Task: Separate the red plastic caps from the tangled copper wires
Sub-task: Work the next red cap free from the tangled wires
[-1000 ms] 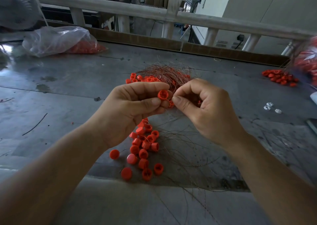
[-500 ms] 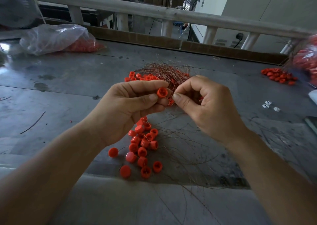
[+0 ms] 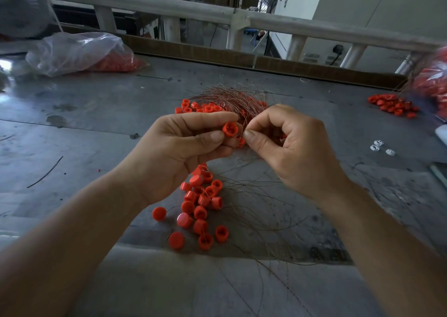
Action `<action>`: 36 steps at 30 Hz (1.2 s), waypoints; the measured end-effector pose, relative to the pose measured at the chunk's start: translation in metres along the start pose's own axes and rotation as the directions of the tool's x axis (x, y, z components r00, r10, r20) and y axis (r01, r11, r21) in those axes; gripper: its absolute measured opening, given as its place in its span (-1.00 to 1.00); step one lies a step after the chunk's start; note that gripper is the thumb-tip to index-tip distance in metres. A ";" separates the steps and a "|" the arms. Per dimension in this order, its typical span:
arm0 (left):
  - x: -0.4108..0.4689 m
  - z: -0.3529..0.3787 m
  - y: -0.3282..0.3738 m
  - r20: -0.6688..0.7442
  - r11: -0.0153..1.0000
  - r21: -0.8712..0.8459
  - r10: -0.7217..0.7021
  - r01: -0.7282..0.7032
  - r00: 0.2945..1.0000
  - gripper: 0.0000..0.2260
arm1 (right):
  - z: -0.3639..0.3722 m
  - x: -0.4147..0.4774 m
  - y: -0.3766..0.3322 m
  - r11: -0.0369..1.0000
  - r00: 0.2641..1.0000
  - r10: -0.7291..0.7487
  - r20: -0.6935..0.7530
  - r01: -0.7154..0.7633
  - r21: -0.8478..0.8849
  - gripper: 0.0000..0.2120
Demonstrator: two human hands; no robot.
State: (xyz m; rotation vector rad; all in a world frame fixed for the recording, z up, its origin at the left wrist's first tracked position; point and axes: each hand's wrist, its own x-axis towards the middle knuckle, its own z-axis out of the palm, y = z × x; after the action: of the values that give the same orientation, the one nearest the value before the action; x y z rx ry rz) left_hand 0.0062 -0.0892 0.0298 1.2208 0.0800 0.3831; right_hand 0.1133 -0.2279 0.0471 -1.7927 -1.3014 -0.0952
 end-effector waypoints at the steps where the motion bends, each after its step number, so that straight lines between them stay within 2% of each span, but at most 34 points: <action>1: 0.000 0.000 0.000 0.001 1.000 0.002 0.000 0.000 1.000 -0.73 | 0.000 0.000 0.000 1.000 1.000 0.000 0.000 0.000 0.001 -0.86; 12: 0.000 0.000 0.000 -0.007 1.000 0.009 -0.002 0.002 1.000 -0.75 | 0.000 0.001 0.000 1.000 1.000 0.000 0.014 0.000 0.010 -0.84; 16: 0.000 0.000 0.001 -0.001 1.000 0.000 0.008 -0.008 1.000 -0.77 | -0.002 0.001 -0.001 0.985 0.995 0.074 0.063 -0.083 0.151 -0.76; 23: -0.001 0.000 0.001 0.073 0.997 -0.071 0.018 -0.013 0.997 -0.78 | 0.000 0.001 -0.001 0.896 0.979 0.171 0.111 -0.202 0.396 -0.75; 29: -0.002 0.003 -0.002 0.099 0.997 -0.075 -0.008 0.016 0.995 -0.80 | 0.008 -0.001 0.000 0.905 0.969 0.177 0.172 -0.229 0.359 -0.71; 33: -0.001 0.002 -0.001 0.101 0.994 -0.104 -0.020 0.030 0.995 -0.81 | 0.003 0.002 0.003 0.905 0.965 0.180 0.190 -0.238 0.353 -0.78; 36: 0.000 0.002 -0.002 0.078 0.993 -0.109 -0.025 0.034 0.997 -0.80 | -0.010 0.007 0.015 0.924 0.967 0.242 0.079 -0.255 0.287 -0.87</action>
State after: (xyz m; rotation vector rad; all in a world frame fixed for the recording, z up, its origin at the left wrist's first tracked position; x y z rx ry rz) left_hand 0.0068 -0.0914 0.0287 1.1225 0.0105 0.3107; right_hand 0.1322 -0.2302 0.0482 -1.6897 -1.0428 0.2668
